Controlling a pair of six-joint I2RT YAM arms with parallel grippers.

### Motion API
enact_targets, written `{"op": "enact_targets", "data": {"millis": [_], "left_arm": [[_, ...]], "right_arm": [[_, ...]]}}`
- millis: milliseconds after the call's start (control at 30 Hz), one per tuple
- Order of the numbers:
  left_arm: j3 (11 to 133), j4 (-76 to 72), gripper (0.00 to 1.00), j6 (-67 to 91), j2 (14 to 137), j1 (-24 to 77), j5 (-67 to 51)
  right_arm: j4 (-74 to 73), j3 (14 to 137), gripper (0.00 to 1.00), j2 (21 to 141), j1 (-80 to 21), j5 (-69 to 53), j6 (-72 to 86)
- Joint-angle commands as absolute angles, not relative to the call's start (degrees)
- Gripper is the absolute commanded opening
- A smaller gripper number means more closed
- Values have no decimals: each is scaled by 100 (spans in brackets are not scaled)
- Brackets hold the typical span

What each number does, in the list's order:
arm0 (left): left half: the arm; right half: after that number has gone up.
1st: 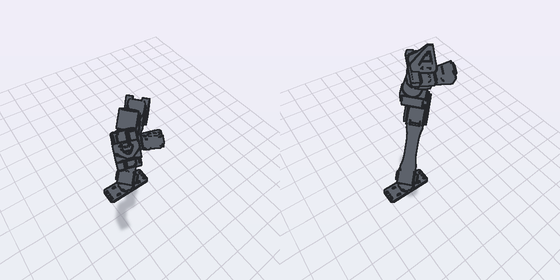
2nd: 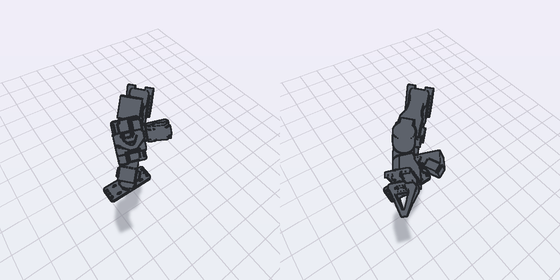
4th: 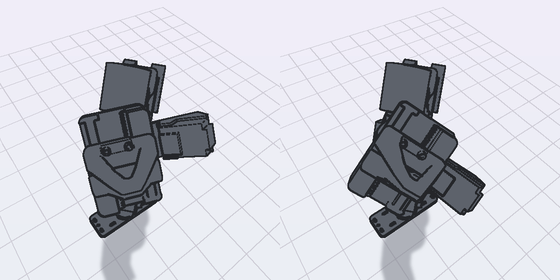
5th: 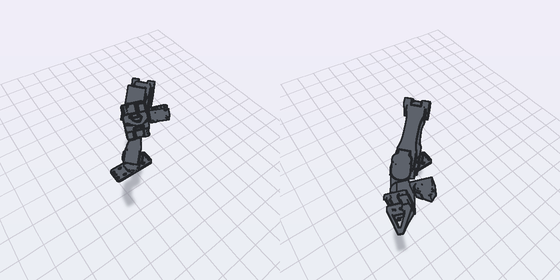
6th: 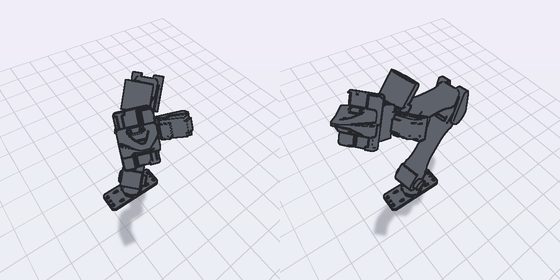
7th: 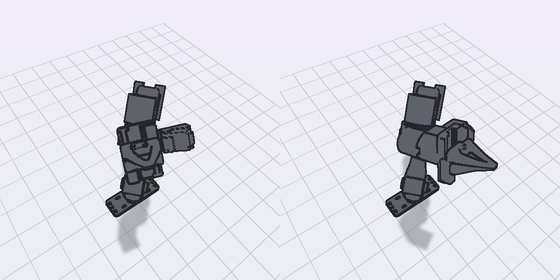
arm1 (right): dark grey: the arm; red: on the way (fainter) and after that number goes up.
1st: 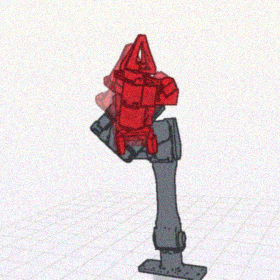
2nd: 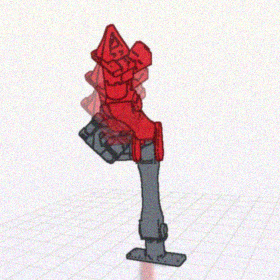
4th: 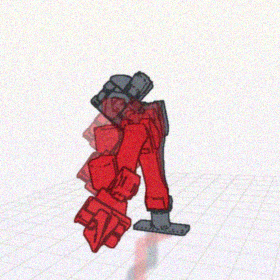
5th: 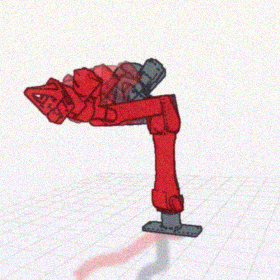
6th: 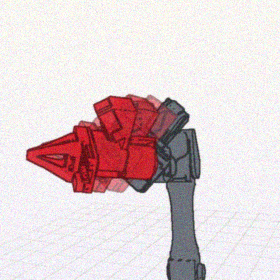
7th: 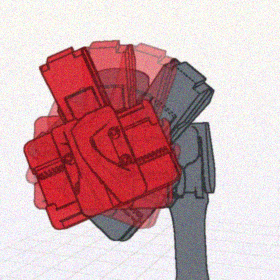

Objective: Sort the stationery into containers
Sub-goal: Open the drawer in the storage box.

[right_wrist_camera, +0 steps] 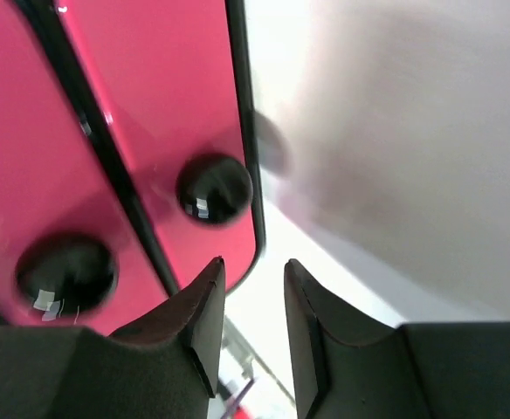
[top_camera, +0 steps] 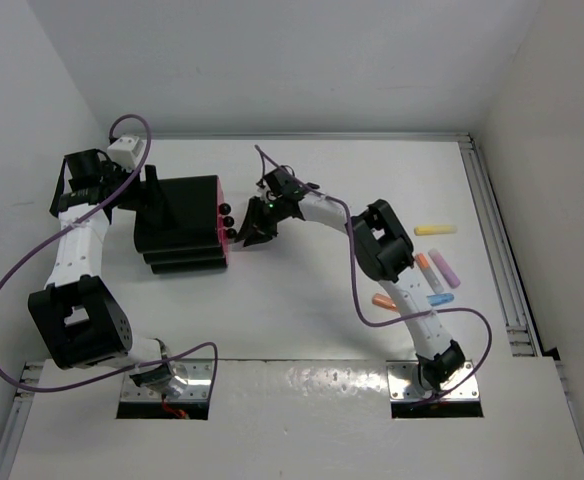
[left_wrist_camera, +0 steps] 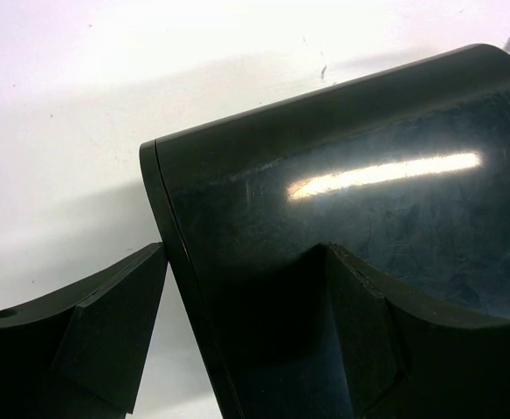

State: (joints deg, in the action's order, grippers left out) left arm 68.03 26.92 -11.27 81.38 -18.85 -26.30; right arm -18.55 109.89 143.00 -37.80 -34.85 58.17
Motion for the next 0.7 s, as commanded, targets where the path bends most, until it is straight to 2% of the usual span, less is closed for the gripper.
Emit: {"op": "enact_targets", "data": {"millis": [0, 100, 233, 333, 667], "left_arm": [[6407, 3665, 78, -1310, 8473, -1855, -2276], [6407, 3630, 78, -1257, 8490, -1819, -2294], [6495, 3665, 78, -1248, 8534, -1758, -2276], [6513, 3683, 78, -1248, 8526, -1740, -2241], [6548, 3858, 78, -1327, 8560, -1731, -2145]], "right_arm": [[-1083, 10523, 33, 13493, -3472, -4006, 5791], [-704, 10319, 35, 13403, -3410, -4358, 5994], [-247, 10169, 45, 13447, -3428, -4675, 6239], [-44, 10169, 50, 13517, -3428, -4834, 6346], [562, 10634, 49, 13974, -3437, -5063, 6513]]}}
